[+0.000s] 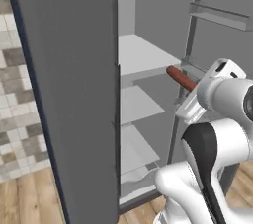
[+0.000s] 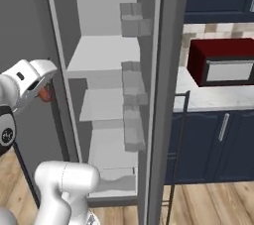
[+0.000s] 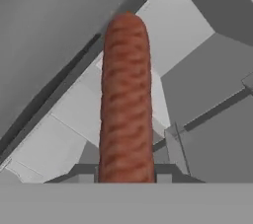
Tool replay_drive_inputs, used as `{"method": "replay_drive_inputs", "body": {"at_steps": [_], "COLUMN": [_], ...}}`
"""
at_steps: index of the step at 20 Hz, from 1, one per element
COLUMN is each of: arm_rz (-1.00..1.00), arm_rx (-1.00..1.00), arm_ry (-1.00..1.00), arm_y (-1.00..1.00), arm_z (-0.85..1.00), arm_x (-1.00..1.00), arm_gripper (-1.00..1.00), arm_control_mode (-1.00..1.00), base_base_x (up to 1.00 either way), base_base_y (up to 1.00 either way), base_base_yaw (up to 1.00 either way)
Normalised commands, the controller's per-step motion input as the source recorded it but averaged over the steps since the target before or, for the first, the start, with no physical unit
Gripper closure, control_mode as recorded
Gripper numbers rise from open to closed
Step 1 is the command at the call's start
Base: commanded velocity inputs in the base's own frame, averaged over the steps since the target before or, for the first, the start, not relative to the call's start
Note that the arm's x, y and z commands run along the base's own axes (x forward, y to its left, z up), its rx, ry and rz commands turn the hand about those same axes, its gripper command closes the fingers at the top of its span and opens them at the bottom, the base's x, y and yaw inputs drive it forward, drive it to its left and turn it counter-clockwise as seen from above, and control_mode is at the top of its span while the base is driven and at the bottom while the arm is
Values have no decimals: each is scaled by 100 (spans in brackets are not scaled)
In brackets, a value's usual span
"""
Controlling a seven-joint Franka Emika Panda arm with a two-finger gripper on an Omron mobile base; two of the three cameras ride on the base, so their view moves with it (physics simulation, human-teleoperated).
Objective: Move the hot dog bun to the plate on the dining table and place the condiment next to that plate. Then navigate to the fridge and take the sausage and place it on the plate as well.
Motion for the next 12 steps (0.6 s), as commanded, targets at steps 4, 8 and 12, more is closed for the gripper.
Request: {"method": "replay_drive_inputs", "body": {"at_steps": [4, 8, 12], "arm_rz": [0, 0, 0], "arm_rx": [0, 0, 0], "arm_ry": [0, 0, 0], "arm_y": [0, 0, 0], "arm_z": [0, 0, 0], "arm_x": [0, 0, 0], "arm_gripper": [100, 100, 100], "arm_control_mode": [100, 100, 100], "base_base_x": [-89, -88, -79], "base_base_y": [42, 34, 30], "base_base_yaw": [-12, -33, -54]}}
